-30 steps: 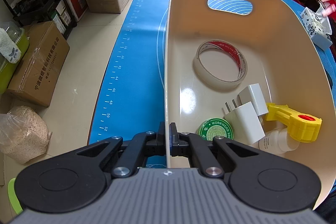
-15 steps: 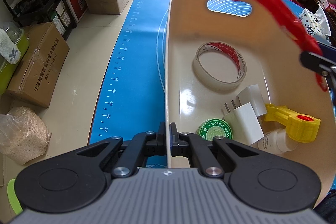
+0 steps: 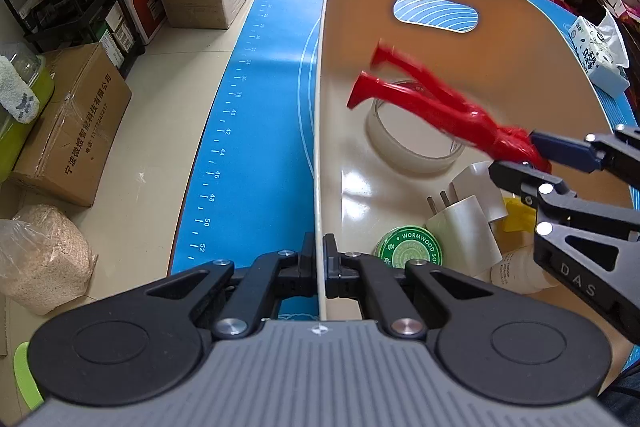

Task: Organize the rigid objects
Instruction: 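Drop the red toy figure into the basket with the right tool, then grasp the black remote control with the right tool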

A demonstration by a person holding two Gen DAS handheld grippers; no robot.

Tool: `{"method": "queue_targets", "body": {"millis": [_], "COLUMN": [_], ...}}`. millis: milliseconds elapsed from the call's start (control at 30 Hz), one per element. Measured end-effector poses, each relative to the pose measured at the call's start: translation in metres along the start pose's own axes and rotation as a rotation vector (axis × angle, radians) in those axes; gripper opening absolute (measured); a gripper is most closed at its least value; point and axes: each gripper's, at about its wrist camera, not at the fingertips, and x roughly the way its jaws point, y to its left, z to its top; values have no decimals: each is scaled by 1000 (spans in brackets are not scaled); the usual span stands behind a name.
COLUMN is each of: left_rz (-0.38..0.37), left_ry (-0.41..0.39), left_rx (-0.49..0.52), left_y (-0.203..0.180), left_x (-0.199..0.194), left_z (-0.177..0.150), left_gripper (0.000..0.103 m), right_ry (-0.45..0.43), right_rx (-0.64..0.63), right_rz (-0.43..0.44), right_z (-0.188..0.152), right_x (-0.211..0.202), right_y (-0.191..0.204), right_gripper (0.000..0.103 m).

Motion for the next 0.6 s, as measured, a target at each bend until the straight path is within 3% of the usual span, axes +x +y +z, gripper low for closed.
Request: {"method": "queue_targets", "body": {"millis": [100,367,433,467,533,600], "left_rz": [2,11,13,15,18,21], "left_ry": [0,-9,-10,-11,-13,-18], "left_rx": [0,2,2,3,4,4], "left_y": [0,0,1,0,-1,-1], "left_x": [0,-1,-2,-2,-3,-5], "left_z": [0,0,0,-1,-1,0], "left_gripper": [4,4,3,3,4,3], "right_ry": [-17,-116,-148,-163,-184,-191], "right_rx": [38,124,141,145,144,184], "right_rz": [33,24,70,84,33,33], "right_z": [-3,-14,-19,-22,-26,-33], "right_x": [-5,-40,-50,-54,-62,-67], "right_y": [-10,-58,-76,-84,-96,-116], "right_gripper": [44,48,45,50,63,63]}}
